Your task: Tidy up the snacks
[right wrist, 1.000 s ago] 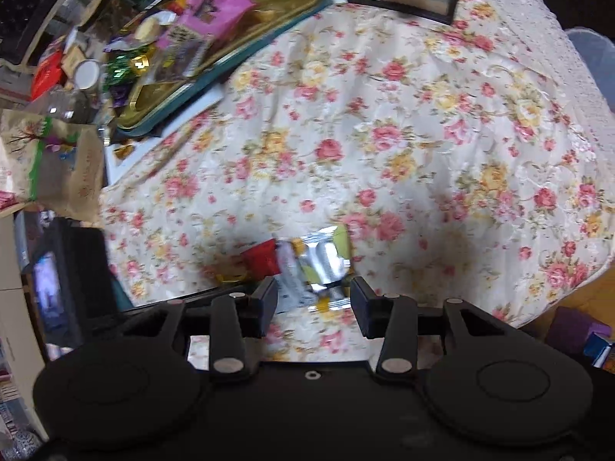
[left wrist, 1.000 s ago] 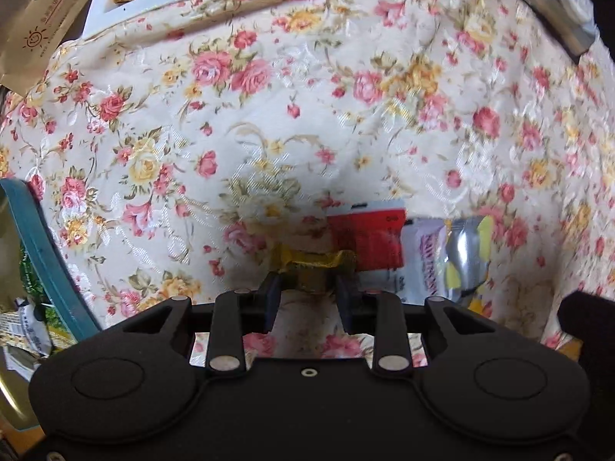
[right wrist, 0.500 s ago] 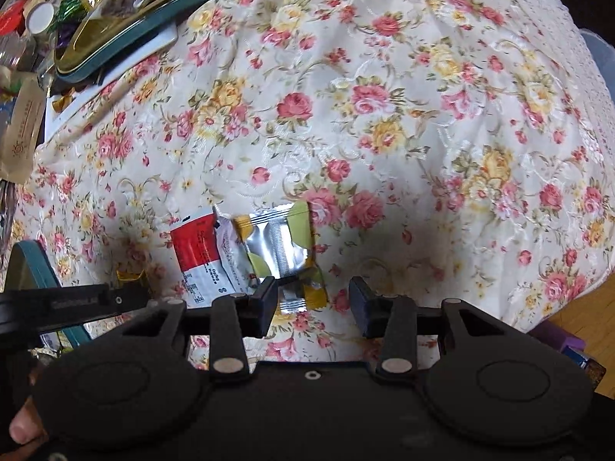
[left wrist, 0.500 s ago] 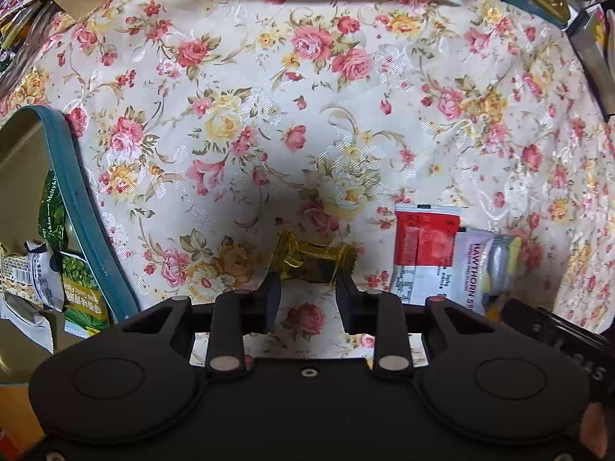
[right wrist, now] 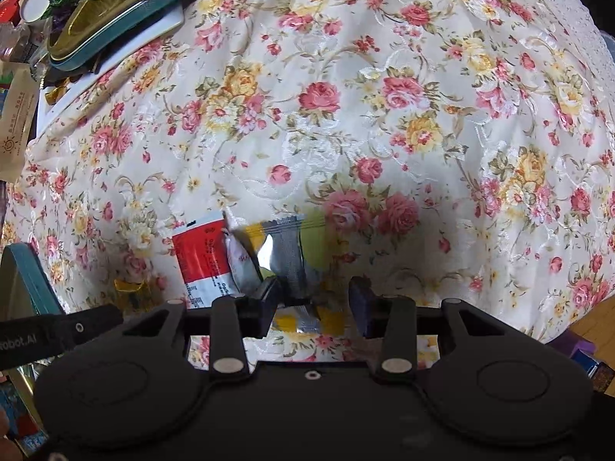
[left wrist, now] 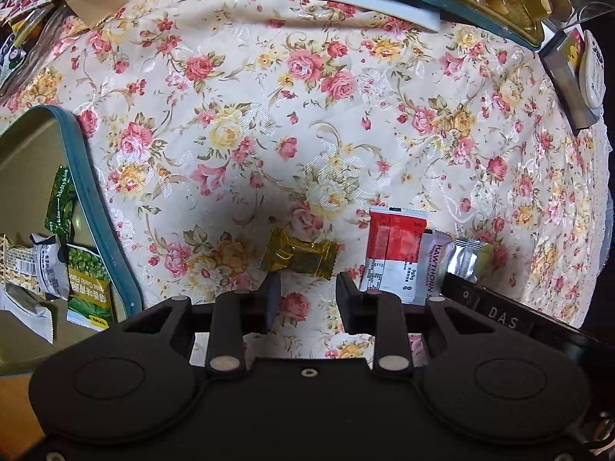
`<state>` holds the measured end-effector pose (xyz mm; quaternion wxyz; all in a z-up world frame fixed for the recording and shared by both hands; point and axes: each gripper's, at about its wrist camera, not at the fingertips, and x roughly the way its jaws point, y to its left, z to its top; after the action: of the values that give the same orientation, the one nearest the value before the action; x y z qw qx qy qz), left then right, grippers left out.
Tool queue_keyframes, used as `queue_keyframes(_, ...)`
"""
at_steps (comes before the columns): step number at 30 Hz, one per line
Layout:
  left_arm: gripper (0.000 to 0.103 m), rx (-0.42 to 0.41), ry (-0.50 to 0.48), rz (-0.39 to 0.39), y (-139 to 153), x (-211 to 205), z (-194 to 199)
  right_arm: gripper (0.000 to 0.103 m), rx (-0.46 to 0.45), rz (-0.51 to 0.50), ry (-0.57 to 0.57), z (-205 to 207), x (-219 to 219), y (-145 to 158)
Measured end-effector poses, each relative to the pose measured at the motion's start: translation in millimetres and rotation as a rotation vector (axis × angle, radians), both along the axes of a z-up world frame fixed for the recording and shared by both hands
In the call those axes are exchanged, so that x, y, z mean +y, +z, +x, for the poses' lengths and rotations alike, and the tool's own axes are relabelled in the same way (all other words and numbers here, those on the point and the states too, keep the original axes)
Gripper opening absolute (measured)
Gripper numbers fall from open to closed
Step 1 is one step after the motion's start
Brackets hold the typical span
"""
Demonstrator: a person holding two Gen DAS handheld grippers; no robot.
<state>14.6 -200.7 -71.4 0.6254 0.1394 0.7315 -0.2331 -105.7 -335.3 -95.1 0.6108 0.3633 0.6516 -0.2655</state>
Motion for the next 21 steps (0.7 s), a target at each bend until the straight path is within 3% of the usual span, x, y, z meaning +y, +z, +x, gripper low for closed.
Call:
queue_keyframes(2,0.040,0.002,0.003,0.000,6.4,22.0,0.2,0.044,-0.002,0.000,0.003,4.1,1.2,-2.0)
queue_keyframes(17,0.040,-0.016,0.004,0.014,9.5,31.0,2.4,0.045,0.041,-0.077,0.054,14.0,15.3,-16.5)
queue_keyframes(21,0.040,-0.030,-0.010,0.025,9.7,28.5,0.3,0.054,0.041,-0.083,0.068,14.2,21.9,-18.2)
